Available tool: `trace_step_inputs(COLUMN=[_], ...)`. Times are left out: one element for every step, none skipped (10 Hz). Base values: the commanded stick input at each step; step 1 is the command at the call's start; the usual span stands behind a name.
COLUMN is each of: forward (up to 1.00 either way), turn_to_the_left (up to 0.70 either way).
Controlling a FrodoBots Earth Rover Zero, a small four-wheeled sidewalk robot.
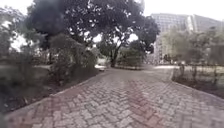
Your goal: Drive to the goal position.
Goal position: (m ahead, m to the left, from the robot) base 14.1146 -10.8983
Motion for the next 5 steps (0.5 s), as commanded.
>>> trace_step_inputs(forward=[0.85, 0.85, 0.85, 0.85, 0.85], turn_to_the_left=[0.00, 0.00, 0.00, 0.00, 0.00])
